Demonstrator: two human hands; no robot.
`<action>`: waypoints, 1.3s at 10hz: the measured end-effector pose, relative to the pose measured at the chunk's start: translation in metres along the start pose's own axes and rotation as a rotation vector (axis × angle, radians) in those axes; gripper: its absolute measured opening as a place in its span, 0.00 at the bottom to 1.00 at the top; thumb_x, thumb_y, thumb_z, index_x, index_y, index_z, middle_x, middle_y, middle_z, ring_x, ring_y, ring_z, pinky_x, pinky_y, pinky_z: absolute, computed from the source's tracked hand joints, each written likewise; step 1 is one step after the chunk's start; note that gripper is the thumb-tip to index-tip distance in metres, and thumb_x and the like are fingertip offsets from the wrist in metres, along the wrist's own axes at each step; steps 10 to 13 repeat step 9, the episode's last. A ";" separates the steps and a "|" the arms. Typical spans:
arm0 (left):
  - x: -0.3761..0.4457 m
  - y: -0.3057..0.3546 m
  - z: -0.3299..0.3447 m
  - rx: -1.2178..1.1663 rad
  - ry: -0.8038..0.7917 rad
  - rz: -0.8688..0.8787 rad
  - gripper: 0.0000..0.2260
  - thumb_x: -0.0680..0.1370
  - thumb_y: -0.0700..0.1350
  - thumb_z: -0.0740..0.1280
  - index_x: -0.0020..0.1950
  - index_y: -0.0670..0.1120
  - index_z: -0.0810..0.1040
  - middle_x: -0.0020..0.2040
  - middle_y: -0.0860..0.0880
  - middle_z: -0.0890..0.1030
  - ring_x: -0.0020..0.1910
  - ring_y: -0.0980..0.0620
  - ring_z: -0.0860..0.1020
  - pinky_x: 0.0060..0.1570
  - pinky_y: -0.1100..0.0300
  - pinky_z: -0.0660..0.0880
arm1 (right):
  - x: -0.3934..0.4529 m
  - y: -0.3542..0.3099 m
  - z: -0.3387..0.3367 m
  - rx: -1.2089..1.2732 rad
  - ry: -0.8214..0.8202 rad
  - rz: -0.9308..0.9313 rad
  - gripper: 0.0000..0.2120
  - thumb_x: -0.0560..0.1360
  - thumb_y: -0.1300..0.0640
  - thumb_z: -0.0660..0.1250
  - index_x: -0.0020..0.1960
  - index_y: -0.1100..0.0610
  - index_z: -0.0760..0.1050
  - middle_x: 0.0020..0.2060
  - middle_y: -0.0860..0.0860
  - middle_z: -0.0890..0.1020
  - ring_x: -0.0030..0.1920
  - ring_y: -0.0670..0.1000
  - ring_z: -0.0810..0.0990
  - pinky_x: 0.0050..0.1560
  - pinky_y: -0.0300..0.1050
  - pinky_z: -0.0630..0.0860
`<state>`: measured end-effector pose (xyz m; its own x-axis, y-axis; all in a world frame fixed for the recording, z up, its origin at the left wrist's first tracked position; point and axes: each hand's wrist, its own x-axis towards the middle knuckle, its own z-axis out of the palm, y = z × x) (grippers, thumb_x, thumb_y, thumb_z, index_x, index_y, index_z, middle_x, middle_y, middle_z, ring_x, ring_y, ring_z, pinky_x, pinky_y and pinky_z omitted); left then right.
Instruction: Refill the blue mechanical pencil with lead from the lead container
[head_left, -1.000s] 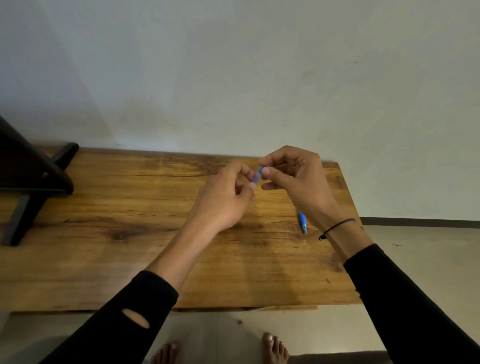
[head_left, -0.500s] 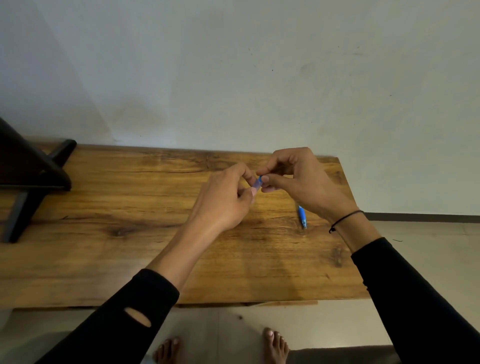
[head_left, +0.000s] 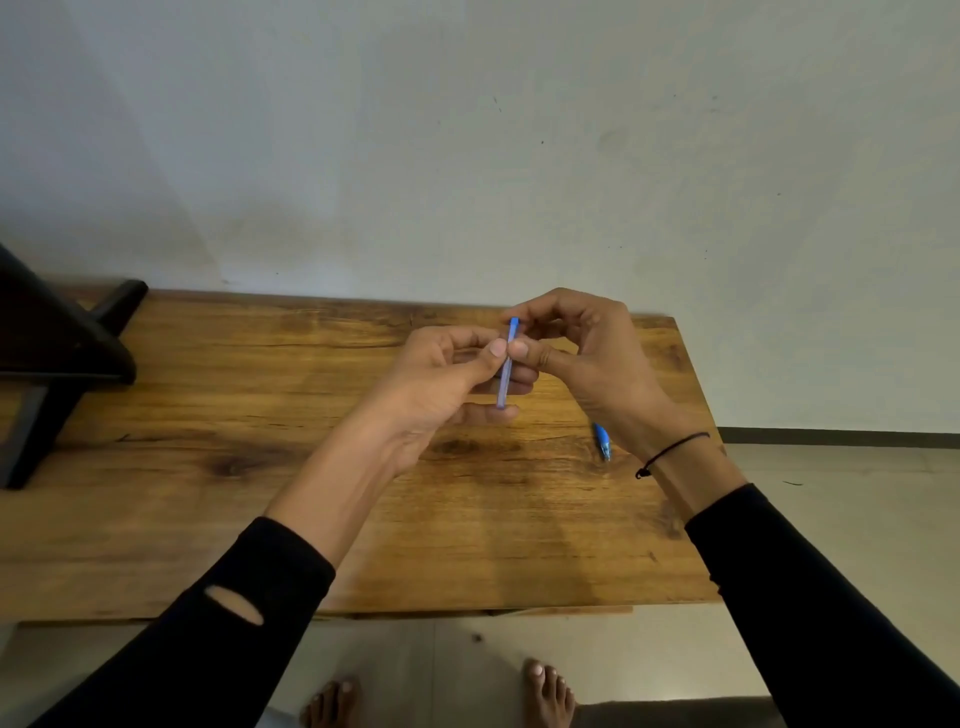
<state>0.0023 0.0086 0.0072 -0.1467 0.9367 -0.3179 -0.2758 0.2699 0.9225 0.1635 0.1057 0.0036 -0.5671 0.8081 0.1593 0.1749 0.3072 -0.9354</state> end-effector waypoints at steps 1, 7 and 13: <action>0.001 -0.002 -0.001 -0.048 -0.033 0.012 0.10 0.85 0.40 0.67 0.62 0.41 0.86 0.52 0.41 0.90 0.56 0.48 0.90 0.47 0.58 0.87 | 0.000 -0.002 0.001 0.086 0.067 0.012 0.10 0.73 0.64 0.79 0.54 0.62 0.85 0.46 0.56 0.88 0.48 0.48 0.86 0.52 0.41 0.83; 0.028 -0.075 -0.026 0.989 0.264 0.416 0.07 0.83 0.47 0.69 0.59 0.51 0.84 0.58 0.54 0.83 0.58 0.54 0.82 0.59 0.47 0.82 | 0.016 0.076 0.003 -0.643 -0.097 0.196 0.11 0.75 0.73 0.68 0.48 0.58 0.80 0.39 0.51 0.84 0.39 0.44 0.83 0.39 0.37 0.81; 0.019 -0.081 -0.035 0.966 0.283 0.331 0.12 0.85 0.48 0.66 0.69 0.52 0.79 0.66 0.54 0.78 0.60 0.55 0.81 0.62 0.52 0.83 | 0.005 0.070 -0.003 -0.679 0.024 0.191 0.12 0.75 0.73 0.67 0.47 0.57 0.76 0.43 0.55 0.80 0.42 0.57 0.82 0.39 0.55 0.82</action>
